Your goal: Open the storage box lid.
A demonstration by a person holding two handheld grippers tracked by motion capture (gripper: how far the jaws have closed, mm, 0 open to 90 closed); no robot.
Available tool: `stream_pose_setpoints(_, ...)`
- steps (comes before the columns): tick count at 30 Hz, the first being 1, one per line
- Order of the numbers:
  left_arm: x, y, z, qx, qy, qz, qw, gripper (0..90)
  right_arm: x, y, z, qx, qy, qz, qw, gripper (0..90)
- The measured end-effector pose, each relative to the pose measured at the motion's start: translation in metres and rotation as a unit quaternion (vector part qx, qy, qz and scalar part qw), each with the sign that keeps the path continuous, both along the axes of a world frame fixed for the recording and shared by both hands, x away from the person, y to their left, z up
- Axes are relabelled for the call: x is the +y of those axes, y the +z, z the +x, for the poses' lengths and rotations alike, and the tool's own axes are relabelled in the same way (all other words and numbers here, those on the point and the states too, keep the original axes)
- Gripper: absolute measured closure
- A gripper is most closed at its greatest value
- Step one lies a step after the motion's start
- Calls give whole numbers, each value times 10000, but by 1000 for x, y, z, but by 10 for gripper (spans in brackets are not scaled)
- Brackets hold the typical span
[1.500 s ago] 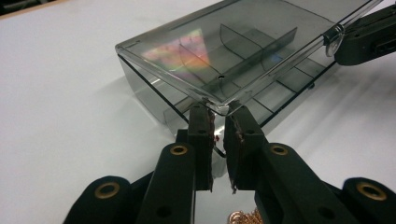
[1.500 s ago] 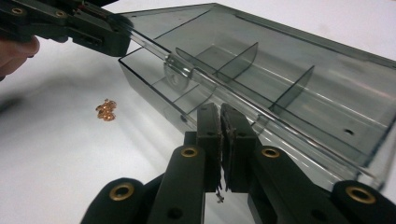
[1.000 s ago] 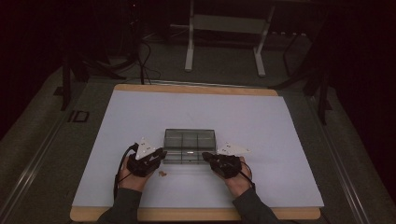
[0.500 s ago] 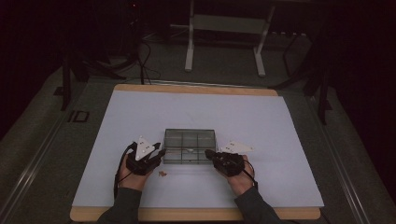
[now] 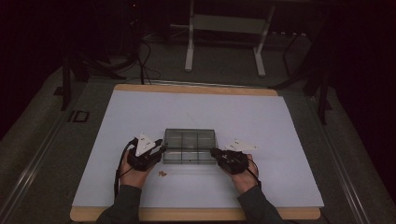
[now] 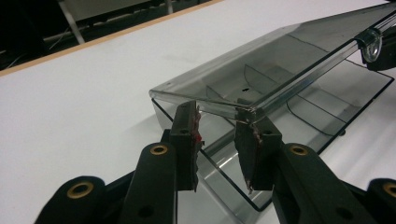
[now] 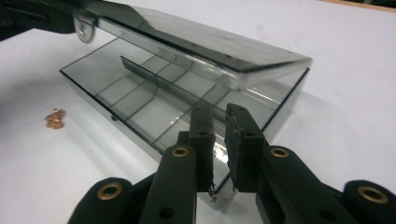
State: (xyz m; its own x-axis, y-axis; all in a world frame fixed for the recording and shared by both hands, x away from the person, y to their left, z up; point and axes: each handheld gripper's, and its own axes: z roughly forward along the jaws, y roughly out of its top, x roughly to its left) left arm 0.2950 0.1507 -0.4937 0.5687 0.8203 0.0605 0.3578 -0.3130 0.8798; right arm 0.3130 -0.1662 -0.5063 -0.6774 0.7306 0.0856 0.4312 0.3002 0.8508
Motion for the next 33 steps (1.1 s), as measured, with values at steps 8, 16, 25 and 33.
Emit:
stream_pose_setpoints(8,0,6,10,-110,4,24,9999,685,-7,-2,3,55,-123,-142,9998,759)
stream_pose_setpoints(16,-3,11,23,-188,-46,50,9998,673,-6,-7,6,200,-48,-263,9994,730)
stream_pose_setpoints(25,-3,15,37,-227,-73,36,9997,675,-5,-9,8,252,-2,-276,9993,710)
stream_pose_setpoints(33,-1,13,46,-191,-76,41,9998,704,-4,-10,8,257,-9,-308,9992,694)
